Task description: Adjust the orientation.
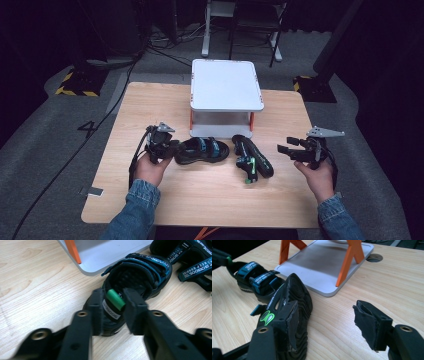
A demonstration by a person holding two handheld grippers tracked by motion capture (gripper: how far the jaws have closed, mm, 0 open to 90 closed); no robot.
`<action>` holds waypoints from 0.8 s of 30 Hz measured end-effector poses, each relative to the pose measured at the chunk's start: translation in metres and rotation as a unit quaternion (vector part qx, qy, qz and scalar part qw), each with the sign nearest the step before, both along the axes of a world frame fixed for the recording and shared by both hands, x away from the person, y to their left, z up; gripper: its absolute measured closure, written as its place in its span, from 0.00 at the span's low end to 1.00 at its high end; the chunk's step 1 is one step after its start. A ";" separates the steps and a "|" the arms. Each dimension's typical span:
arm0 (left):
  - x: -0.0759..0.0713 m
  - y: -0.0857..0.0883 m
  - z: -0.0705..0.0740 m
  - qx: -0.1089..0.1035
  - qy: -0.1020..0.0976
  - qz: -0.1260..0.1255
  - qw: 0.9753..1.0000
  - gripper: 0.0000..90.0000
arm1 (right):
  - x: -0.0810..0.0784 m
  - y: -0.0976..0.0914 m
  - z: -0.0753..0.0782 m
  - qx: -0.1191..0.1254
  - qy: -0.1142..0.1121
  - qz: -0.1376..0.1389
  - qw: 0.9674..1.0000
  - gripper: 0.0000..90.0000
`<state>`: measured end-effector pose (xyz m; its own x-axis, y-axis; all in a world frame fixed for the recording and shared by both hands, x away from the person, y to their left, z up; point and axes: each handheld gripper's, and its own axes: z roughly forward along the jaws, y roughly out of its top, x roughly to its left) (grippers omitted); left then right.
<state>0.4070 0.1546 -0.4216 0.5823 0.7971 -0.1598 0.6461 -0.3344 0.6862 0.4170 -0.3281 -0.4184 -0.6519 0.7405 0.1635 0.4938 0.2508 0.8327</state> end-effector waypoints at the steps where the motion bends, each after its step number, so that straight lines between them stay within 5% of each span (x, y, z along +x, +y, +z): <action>1: 0.001 0.000 0.000 0.003 0.002 -0.002 1.000 0.86 | 0.000 0.001 0.000 -0.001 -0.001 0.001 1.000 0.40; 4: 0.000 -0.001 0.001 0.003 0.008 -0.008 1.000 0.95 | 0.000 0.000 0.000 0.000 0.000 0.000 1.000 0.40; 10: -0.022 -0.016 0.016 -0.005 0.018 -0.060 0.998 0.96 | 0.001 -0.005 0.002 0.011 -0.001 -0.008 1.000 0.40; 15: -0.042 -0.045 0.027 0.024 0.007 -0.128 0.991 0.96 | 0.003 -0.001 0.002 0.010 -0.002 -0.001 1.000 0.40; 22: -0.050 -0.068 0.026 -0.028 0.028 -0.175 0.984 0.95 | 0.005 0.003 0.002 0.008 -0.002 0.007 1.000 0.40; 24: -0.051 -0.075 0.022 -0.036 0.040 -0.194 0.980 0.94 | 0.005 0.003 0.002 0.007 -0.002 0.006 1.000 0.40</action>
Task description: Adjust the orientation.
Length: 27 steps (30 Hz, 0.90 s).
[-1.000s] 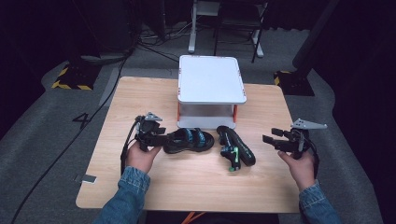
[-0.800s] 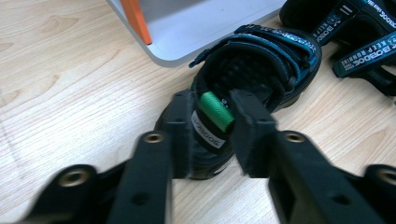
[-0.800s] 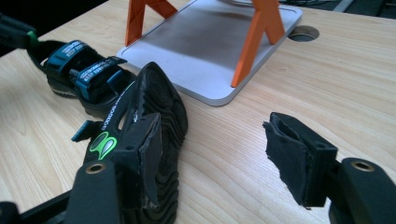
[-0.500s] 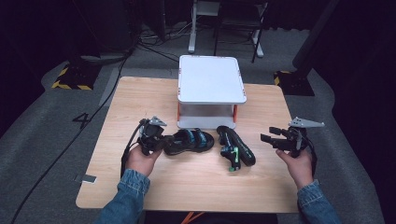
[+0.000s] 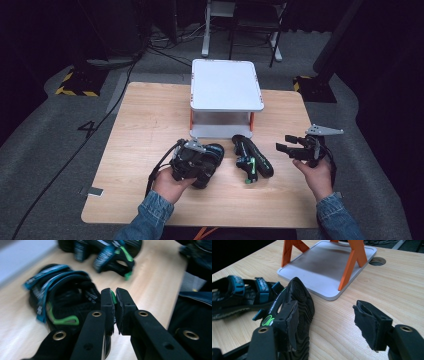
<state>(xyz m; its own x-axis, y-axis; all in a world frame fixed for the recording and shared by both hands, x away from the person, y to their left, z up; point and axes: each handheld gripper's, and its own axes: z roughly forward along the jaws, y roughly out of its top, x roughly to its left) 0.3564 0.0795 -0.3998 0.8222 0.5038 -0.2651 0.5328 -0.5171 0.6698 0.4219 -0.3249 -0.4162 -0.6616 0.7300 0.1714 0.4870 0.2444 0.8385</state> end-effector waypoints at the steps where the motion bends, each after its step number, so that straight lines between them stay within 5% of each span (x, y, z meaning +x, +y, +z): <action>1: 0.000 -0.003 -0.002 -0.002 0.004 -0.004 1.000 0.94 | 0.000 0.000 0.000 0.000 0.000 0.000 1.000 0.40; 6: 0.001 -0.014 -0.015 0.005 0.040 -0.037 0.999 0.92 | 0.000 0.001 -0.001 -0.001 0.002 0.001 1.000 0.40; 9: 0.000 -0.022 -0.022 0.013 0.044 -0.050 0.998 0.91 | 0.000 0.002 -0.001 0.000 0.003 0.001 1.000 0.40; 15: 0.005 -0.012 -0.022 -0.017 0.055 -0.041 0.997 0.85 | 0.000 0.001 -0.001 0.000 0.003 0.002 1.000 0.40; 21: 0.006 0.003 -0.010 -0.049 0.028 -0.016 0.998 0.66 | 0.000 0.002 -0.001 -0.002 0.004 0.003 1.000 0.40; 27: 0.008 0.027 -0.001 -0.070 -0.020 0.069 0.995 0.61 | -0.002 0.007 -0.001 -0.007 0.004 0.008 1.000 0.40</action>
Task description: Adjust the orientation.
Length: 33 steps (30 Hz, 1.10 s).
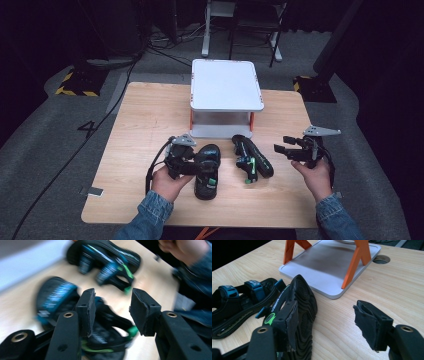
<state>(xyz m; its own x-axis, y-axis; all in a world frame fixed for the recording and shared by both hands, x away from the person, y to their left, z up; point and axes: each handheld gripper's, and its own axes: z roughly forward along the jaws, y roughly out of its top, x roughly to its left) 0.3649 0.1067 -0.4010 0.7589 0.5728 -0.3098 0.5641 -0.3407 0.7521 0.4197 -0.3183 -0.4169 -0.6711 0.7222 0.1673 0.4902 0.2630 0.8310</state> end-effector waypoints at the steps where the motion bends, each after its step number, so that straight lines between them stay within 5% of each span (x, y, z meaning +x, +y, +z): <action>1: 0.001 0.005 0.001 0.004 -0.006 0.016 1.000 0.60 | -0.001 0.001 0.000 -0.001 0.000 0.001 1.000 0.40; 7: 0.010 0.028 0.005 0.039 -0.031 0.083 0.995 0.57 | -0.008 0.009 0.002 -0.015 -0.005 0.012 1.000 0.39; 15: 0.021 0.058 0.000 0.037 -0.033 0.141 0.989 0.54 | -0.017 0.020 0.008 -0.029 -0.015 0.030 0.999 0.39; 26: 0.022 0.083 -0.006 0.044 -0.033 0.180 0.982 0.53 | -0.019 0.039 0.007 -0.043 -0.010 0.058 0.997 0.45; 33: 0.022 0.084 -0.011 0.053 -0.027 0.181 0.982 0.53 | -0.017 0.064 -0.010 -0.082 -0.003 0.065 0.995 0.40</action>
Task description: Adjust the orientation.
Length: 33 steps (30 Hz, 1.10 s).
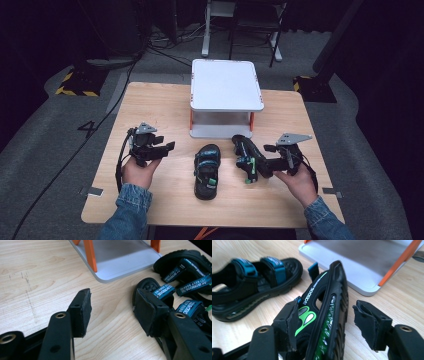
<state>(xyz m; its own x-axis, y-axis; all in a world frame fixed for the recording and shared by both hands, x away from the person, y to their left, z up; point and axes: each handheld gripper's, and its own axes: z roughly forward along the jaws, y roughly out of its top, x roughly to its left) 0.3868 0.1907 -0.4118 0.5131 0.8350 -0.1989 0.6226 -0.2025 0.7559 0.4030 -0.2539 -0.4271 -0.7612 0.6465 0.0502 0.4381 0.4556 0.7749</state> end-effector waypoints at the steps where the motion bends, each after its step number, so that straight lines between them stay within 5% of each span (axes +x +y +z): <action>1: -0.001 -0.001 0.000 0.004 0.000 0.002 1.000 0.53 | 0.001 0.002 -0.002 -0.003 0.000 0.000 1.000 0.41; 8: -0.004 -0.001 -0.002 0.012 0.000 0.000 1.000 0.52 | 0.007 0.014 -0.013 -0.031 0.012 0.005 0.999 0.48; 14: -0.005 -0.001 -0.003 0.015 0.002 0.000 1.000 0.52 | 0.010 0.011 -0.010 -0.026 0.019 0.000 0.999 0.57; 17: -0.005 0.000 -0.002 0.016 0.000 -0.001 1.000 0.52 | 0.006 0.009 -0.005 -0.016 0.009 -0.002 1.000 0.52; 24: -0.005 -0.001 -0.003 0.017 0.001 -0.002 1.000 0.52 | -0.007 0.024 0.006 -0.007 0.005 0.045 0.999 0.58; 28: -0.005 -0.002 -0.003 0.021 -0.001 -0.005 1.000 0.52 | -0.006 0.037 -0.005 -0.034 0.018 0.057 0.998 0.69; 33: -0.004 -0.002 -0.003 0.021 0.002 -0.005 1.000 0.52 | -0.008 0.041 -0.005 -0.052 0.004 0.057 0.997 0.85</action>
